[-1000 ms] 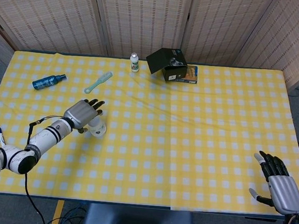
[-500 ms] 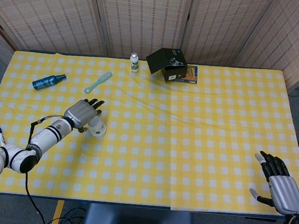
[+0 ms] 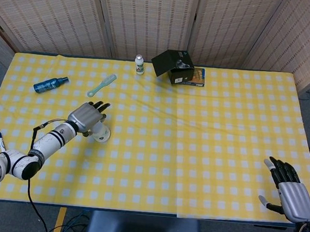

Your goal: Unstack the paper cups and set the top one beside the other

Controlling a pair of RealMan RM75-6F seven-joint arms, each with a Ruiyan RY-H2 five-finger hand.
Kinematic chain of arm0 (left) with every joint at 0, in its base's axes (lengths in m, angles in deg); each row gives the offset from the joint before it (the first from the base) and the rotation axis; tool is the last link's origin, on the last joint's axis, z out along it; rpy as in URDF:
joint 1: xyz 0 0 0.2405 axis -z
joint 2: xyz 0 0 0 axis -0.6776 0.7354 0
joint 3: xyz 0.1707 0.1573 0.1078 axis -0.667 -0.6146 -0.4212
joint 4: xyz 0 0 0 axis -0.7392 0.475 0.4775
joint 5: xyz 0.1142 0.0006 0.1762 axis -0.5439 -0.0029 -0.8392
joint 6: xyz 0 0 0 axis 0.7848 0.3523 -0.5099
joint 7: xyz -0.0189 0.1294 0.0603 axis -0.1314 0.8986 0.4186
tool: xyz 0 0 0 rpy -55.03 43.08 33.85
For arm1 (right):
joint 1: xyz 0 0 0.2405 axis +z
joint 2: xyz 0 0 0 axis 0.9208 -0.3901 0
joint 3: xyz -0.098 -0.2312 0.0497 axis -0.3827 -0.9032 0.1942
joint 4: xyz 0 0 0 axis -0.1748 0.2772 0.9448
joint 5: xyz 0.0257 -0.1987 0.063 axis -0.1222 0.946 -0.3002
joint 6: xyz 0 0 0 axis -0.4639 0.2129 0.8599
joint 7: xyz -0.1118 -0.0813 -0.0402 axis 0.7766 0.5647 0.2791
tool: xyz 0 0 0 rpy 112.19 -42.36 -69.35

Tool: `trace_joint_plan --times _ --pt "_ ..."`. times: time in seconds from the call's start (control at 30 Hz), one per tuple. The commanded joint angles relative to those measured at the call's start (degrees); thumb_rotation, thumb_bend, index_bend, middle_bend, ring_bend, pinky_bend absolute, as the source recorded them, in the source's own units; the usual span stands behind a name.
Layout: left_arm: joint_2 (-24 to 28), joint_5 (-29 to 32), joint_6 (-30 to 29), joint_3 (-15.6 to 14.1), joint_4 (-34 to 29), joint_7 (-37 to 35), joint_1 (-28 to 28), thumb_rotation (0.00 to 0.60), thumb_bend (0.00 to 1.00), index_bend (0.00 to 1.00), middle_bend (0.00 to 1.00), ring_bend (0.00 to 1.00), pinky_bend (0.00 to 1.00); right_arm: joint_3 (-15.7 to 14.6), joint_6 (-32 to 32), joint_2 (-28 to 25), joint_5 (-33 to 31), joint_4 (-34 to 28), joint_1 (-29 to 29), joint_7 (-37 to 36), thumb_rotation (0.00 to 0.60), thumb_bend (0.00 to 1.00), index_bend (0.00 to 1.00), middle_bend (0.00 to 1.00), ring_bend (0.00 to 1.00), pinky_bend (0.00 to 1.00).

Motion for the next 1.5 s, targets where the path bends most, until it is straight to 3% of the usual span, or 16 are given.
trace_joint_plan --times 0.03,0.77,1.2,1.5 --pt "0.5 0.1 -0.3 0.0 -0.5 0.1 0.1 0.600 0.29 0.40 0.00 0.00 0.25 0.0 -0.1 0.0 0.0 0.0 0.1 0.0 0.600 0.22 0.00 0.00 0.00 0.00" --pt "8.2 8.1 -5.9 -0.6 -11.9 8.5 4.3 0.600 0.29 0.40 0.00 0.00 0.25 -0.6 1.7 -0.8 2.0 -0.3 -0.5 -1.1 0.600 0.22 0.00 0.00 0.00 0.00" --pt "17.4 14.1 -11.8 -1.0 -22.3 14.1 6.0 0.600 0.29 0.40 0.00 0.00 0.25 -1.1 2.6 -1.0 3.4 -0.4 -0.9 -1.3 0.600 0.22 0.00 0.00 0.00 0.00" --pt "18.1 13.7 -12.3 -1.4 -21.7 12.0 3.2 0.600 0.29 0.40 0.00 0.00 0.25 -1.3 2.3 -0.8 3.6 -0.6 -0.8 -1.0 0.600 0.22 0.00 0.00 0.00 0.00"
